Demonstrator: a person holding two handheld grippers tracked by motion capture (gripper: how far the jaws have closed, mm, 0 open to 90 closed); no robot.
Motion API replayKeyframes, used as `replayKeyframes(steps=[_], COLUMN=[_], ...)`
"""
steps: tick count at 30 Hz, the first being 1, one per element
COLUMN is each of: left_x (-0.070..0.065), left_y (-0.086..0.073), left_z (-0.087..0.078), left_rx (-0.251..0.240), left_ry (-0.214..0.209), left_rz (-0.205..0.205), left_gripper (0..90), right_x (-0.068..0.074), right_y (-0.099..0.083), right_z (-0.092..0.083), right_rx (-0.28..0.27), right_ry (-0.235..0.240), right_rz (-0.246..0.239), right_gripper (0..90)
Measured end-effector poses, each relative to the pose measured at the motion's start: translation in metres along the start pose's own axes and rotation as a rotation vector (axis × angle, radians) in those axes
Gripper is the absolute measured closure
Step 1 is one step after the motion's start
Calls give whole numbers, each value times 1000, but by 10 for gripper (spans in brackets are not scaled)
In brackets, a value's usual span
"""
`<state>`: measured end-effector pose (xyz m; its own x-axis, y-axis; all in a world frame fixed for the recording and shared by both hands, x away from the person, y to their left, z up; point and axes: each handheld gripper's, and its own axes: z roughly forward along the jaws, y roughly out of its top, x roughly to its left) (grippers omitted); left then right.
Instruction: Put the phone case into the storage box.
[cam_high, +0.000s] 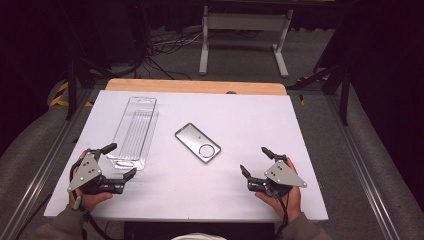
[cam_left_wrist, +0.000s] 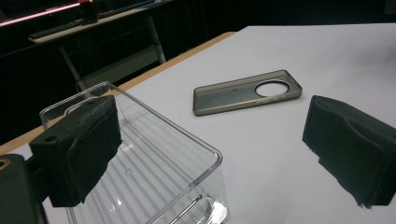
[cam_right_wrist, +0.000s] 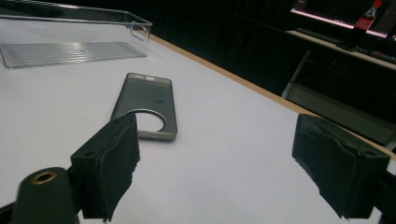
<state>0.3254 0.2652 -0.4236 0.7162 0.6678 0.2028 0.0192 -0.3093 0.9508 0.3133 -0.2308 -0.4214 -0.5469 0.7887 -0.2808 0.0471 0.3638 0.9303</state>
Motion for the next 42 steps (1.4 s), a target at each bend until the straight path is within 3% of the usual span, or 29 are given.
replayKeyframes(steps=[9, 18, 23, 27, 34, 35, 42], left_x=[0, -1, 0, 1, 0, 0, 0], left_y=[0, 0, -1, -1, -1, -1, -2], left_z=[0, 3, 4, 4, 6, 6, 5], left_rx=[5, 6, 4, 10, 17, 16, 12], left_ry=[-10, -16, -18, -16, -36, -33, -29], left_rz=[4, 11, -12, -8, -2, -3, -11], left_gripper=[42, 39, 36, 35, 37, 37, 41], right_x=[-5, -10, -16, -18, -22, -22, -18], right_y=[0, 9, 17, 26, 46, 46, 61], right_z=[4, 19, 29, 40, 69, 69, 104], right_rx=[15, 37, 3, 3, 23, 23, 65], right_ry=[-8, -7, 31, 25, 54, 54, 112], right_rz=[33, 38, 45, 32, 59, 59, 97], right_gripper=[182, 195, 270, 321, 578, 578, 836])
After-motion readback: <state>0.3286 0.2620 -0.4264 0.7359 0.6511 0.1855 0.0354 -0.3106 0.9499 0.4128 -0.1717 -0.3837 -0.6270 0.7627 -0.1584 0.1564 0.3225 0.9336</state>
